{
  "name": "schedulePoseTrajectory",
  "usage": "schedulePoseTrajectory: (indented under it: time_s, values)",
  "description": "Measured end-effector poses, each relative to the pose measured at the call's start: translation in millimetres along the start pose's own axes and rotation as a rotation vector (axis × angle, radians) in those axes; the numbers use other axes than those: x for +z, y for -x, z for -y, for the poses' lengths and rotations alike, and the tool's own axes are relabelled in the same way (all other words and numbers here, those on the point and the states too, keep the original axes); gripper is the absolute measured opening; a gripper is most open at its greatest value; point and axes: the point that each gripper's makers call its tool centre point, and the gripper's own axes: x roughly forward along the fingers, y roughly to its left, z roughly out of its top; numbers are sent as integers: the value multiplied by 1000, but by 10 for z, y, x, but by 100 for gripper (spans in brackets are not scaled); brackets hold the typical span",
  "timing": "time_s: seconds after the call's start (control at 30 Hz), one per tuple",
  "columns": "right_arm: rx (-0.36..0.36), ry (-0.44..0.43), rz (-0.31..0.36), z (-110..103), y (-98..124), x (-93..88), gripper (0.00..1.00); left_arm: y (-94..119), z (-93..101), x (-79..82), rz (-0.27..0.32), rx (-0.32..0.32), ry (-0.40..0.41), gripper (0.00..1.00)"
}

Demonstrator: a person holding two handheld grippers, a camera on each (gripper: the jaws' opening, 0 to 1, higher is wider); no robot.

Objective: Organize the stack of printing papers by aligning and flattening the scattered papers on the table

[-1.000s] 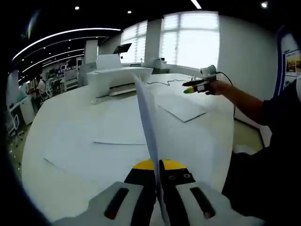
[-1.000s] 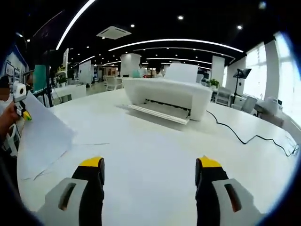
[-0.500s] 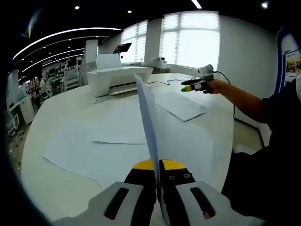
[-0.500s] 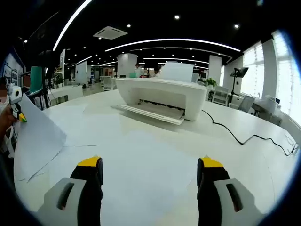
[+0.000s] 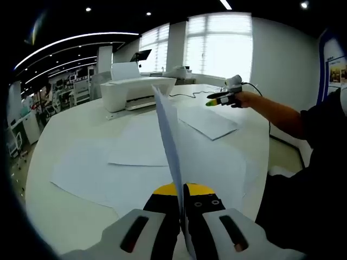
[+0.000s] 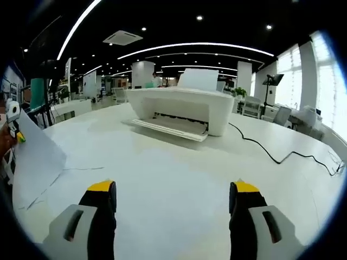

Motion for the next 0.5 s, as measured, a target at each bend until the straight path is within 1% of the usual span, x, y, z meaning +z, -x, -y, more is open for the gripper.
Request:
schedulePoseTrajectory:
  time_s: [0.13, 0.3, 0.37, 0.5]
  values:
    - [11, -4, -15, 4, -30, -71, 83, -14, 24, -14, 1, -8, -4, 7]
    - [1, -9, -28, 66, -59, -138, 84, -27, 34, -12, -2, -9, -3, 7]
    - [-2, -11, -42, 86, -88, -194, 87, -29, 61, 4, 8, -19, -9, 7]
    - [7, -13, -58, 80, -134, -271, 88, -38, 82, 0, 13, -23, -4, 7]
